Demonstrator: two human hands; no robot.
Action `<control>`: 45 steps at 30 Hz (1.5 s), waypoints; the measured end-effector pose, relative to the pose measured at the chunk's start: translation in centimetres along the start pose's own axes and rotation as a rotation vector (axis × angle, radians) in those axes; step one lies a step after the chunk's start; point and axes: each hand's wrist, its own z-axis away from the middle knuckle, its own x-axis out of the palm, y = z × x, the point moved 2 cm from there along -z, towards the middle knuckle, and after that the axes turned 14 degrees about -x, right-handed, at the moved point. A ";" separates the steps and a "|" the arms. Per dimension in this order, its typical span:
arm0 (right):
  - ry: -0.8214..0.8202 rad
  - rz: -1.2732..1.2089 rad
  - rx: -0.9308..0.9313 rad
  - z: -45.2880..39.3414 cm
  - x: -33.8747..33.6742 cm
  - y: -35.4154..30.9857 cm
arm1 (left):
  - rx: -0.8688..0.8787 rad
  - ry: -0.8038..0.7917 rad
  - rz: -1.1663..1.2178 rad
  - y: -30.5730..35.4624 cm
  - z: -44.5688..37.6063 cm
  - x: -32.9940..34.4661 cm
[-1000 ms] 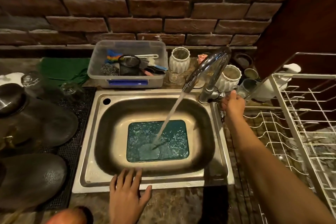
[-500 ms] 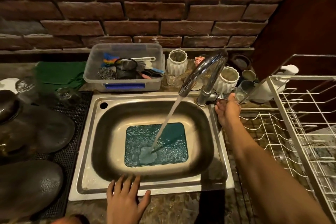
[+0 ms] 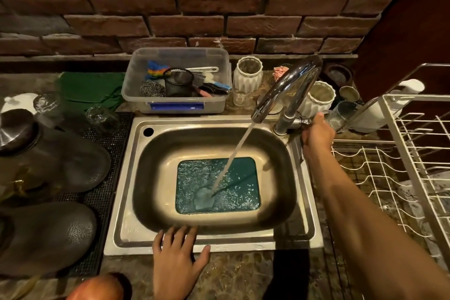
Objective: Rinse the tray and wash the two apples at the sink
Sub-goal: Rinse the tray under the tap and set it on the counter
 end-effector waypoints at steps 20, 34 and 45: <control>-0.054 0.222 -0.091 6.2 -0.2 0.8 | -0.057 -0.143 0.014 0.2 0.0 -0.9; -0.453 0.507 0.172 8.3 -2.7 17.9 | -0.699 -0.406 0.556 -1.9 -13.3 2.9; -0.427 0.470 0.265 9.7 0.5 18.8 | -0.937 -0.503 0.609 -5.4 -17.2 10.8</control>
